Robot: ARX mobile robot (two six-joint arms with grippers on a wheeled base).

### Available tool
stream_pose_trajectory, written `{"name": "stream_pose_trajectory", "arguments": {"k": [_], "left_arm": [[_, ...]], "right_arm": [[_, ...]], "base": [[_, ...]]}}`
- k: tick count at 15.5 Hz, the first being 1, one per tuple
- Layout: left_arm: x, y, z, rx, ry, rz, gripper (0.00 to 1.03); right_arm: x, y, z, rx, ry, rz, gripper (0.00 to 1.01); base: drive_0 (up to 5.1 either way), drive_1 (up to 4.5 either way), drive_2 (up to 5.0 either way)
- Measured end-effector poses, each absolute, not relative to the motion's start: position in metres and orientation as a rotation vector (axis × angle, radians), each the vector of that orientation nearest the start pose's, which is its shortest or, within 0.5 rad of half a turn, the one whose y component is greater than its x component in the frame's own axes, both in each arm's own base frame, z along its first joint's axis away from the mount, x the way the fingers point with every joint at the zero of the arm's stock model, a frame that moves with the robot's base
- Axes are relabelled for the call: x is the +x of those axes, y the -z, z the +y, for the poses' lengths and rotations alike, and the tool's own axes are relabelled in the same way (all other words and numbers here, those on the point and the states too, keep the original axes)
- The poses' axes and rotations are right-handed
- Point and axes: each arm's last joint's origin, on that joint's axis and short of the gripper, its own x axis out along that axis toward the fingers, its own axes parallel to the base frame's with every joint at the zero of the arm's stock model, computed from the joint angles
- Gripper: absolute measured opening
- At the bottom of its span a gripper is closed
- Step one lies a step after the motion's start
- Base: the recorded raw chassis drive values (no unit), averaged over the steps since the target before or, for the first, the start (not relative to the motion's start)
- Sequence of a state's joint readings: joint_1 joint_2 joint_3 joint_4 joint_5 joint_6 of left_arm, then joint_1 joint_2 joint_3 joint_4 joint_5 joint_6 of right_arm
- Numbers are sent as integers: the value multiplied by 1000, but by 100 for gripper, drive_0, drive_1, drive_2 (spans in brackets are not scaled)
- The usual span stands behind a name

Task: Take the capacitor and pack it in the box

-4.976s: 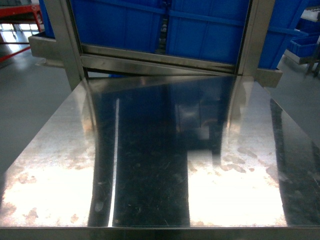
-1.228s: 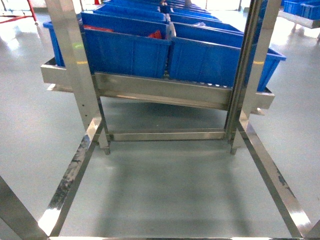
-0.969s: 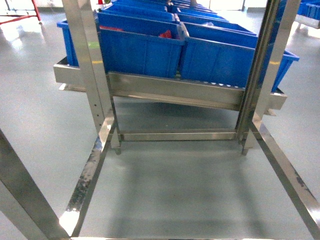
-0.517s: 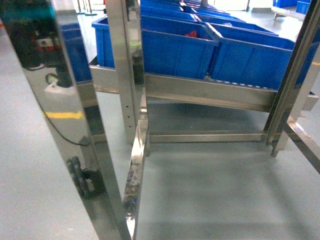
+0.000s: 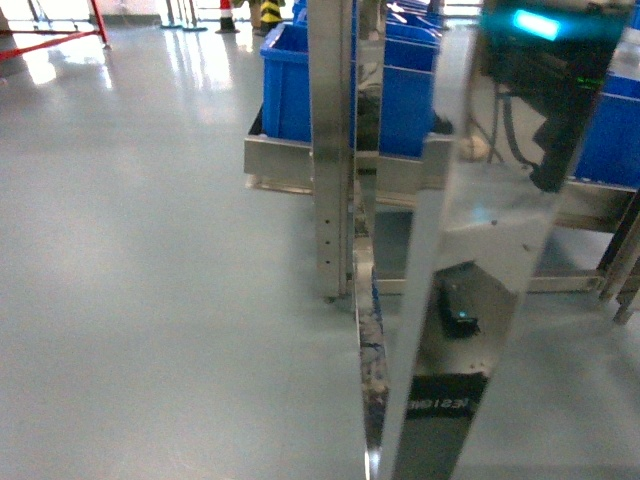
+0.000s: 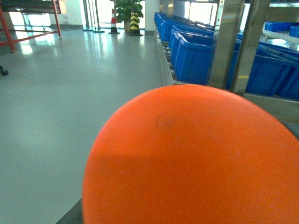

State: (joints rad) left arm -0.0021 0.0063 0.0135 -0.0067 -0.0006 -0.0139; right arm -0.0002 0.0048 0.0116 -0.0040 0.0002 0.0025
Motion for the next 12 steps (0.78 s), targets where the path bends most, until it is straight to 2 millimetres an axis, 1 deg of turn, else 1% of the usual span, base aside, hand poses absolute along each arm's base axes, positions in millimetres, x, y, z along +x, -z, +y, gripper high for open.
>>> {"name": "stream_pose_trajectory", "arguments": {"k": [2, 4, 12], "left_arm": [[97, -167, 0, -14, 1, 1, 44], [97, -167, 0, -14, 0, 3, 44], [97, -167, 0, -14, 1, -1, 44]], "right_arm": [[97, -167, 0, 2, 0, -3, 98], [97, -167, 0, 2, 0, -4, 98], [97, -167, 0, 2, 0, -4, 98]], "base": [[0, 0, 0], [-323, -96, 513], [-469, 144, 362]]}}
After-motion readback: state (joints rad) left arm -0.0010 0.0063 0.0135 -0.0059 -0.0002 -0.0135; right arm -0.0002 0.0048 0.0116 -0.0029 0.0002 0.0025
